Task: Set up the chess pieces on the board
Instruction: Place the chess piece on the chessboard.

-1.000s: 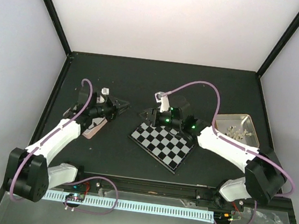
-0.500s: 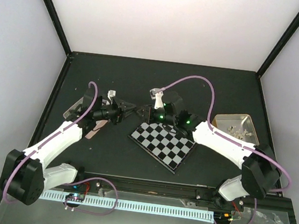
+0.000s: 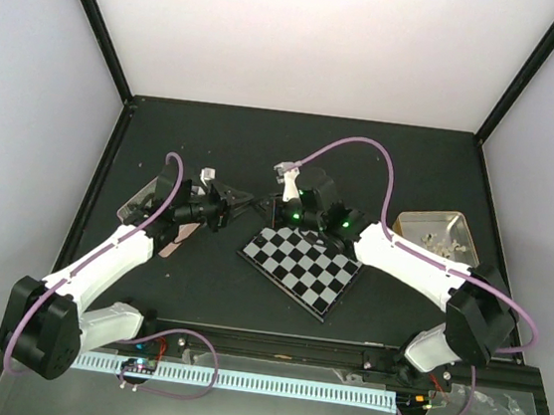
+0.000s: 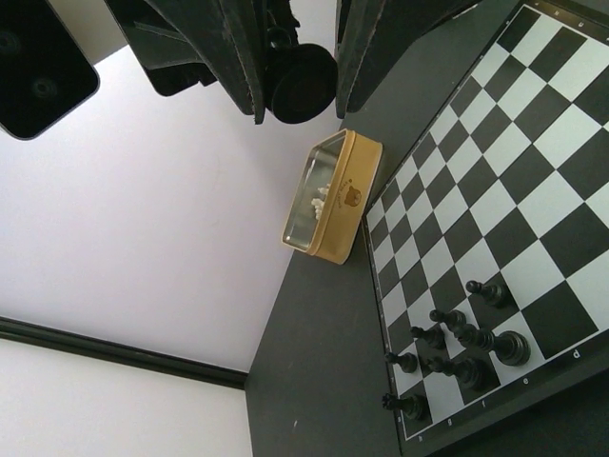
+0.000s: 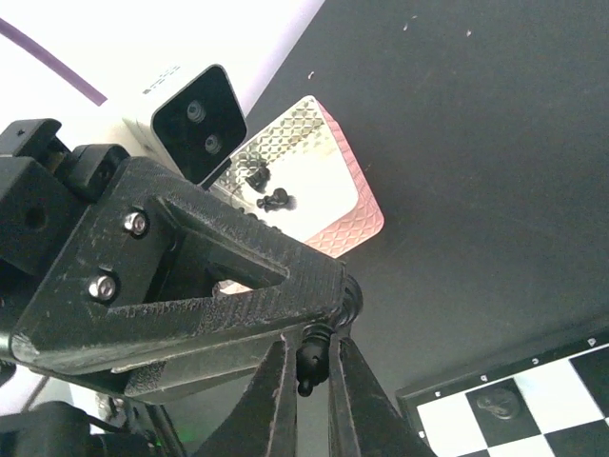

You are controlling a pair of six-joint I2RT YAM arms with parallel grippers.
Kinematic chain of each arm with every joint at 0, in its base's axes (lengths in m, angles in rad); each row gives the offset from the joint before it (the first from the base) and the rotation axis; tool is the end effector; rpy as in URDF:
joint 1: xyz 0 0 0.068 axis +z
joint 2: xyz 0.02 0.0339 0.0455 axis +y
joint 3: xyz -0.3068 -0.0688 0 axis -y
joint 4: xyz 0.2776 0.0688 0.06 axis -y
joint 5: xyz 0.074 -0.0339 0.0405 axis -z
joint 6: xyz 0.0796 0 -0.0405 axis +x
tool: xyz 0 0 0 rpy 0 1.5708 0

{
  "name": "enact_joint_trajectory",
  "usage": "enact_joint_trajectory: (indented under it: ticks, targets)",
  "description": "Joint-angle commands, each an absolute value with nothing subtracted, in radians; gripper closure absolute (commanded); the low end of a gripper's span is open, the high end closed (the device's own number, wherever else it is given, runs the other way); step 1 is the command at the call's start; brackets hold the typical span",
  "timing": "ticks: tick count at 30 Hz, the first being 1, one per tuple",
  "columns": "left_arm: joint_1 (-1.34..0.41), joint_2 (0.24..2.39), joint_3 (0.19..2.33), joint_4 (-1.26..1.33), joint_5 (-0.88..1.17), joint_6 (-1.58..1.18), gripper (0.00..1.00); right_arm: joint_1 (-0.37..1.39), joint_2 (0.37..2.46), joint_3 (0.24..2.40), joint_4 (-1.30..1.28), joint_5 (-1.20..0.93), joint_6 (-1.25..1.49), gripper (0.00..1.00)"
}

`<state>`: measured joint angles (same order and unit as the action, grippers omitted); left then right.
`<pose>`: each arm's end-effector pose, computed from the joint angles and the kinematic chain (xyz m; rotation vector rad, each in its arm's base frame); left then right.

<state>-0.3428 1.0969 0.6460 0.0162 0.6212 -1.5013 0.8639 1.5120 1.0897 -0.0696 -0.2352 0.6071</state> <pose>0.2498 -0.1384 0.2611 -0.8898 2.2461 -1.6627 0.2543 0.3263 0.2892 -0.4459 2.2109 1.1008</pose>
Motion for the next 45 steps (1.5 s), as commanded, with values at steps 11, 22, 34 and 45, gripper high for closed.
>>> enact_joint_trajectory:
  ticks: [11, 22, 34, 45]
  targets:
    - [-0.35, 1.029, 0.771, -0.246, 0.448, -1.225, 0.37, 0.863, 1.444, 1.105, -0.253, -0.091, 0.533, 0.99]
    - [-0.345, 0.89, 0.768, -0.447, 0.089, -0.789, 0.34, 0.86, 1.469, 1.047, -0.657, -0.009, 0.411, 0.99]
    - [-0.344, 0.837, 0.784, -0.436, 0.025, -0.654, 0.32, 0.862, 1.68, 1.174, -0.774, 0.004, 0.401, 0.89]
    - [-0.345, 0.872, 0.788, -0.434, 0.056, -0.642, 0.32, 0.861, 1.682, 1.191, -0.758, 0.023, 0.442, 0.66]
